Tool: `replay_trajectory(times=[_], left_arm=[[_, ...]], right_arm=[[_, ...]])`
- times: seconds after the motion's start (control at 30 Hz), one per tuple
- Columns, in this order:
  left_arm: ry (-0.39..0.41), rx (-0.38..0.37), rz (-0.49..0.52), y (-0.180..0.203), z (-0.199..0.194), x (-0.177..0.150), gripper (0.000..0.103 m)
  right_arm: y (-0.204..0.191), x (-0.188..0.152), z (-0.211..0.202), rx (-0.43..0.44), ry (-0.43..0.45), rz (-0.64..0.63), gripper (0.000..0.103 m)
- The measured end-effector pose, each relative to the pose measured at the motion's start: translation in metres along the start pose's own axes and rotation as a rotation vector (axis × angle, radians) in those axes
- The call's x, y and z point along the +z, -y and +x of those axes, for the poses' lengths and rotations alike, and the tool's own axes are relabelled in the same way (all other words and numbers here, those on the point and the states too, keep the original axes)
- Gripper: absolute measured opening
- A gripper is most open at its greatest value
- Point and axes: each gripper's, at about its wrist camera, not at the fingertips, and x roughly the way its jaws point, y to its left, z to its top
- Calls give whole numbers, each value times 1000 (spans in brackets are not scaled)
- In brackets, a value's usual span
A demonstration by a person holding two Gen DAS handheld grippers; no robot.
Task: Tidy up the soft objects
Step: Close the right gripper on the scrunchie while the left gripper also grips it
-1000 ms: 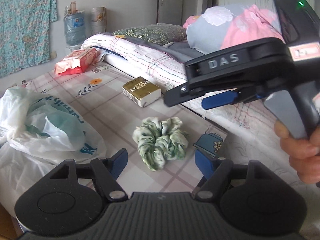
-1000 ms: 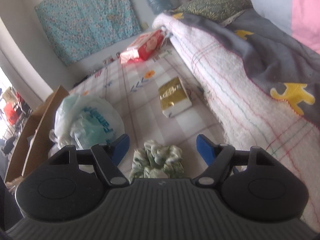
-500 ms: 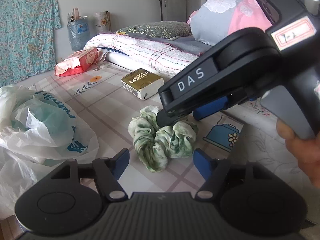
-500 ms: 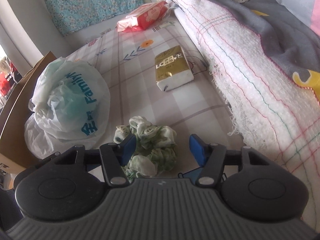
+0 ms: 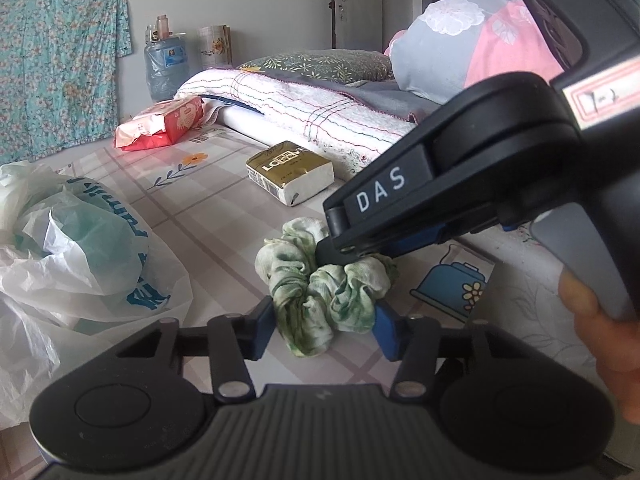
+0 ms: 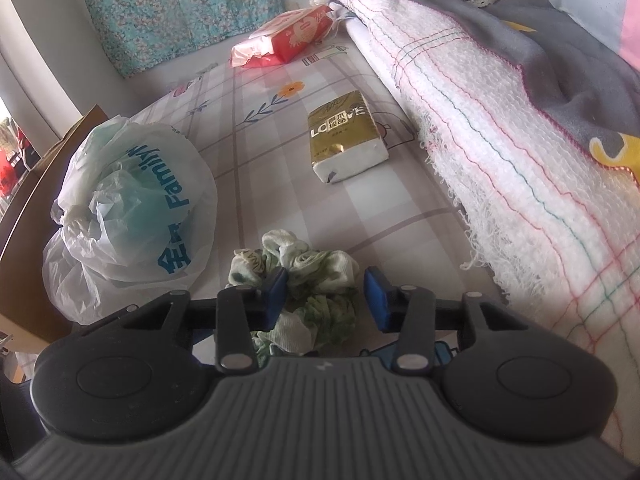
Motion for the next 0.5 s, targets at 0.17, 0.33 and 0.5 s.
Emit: replay_trajectory(times=[0.17,0.33,0.5], left_arm=[[7,-1,-11,-2,-5,-1,42],[25,9,-10,-3,-11,-4,38],[46,12,-6,-5,-17,-5,33]], right_arm=[[-5,-2,2,14,-7,5,30],[-9,-3,5,29,-13,21,28],[-12,-2,4,46,-14,36,27]])
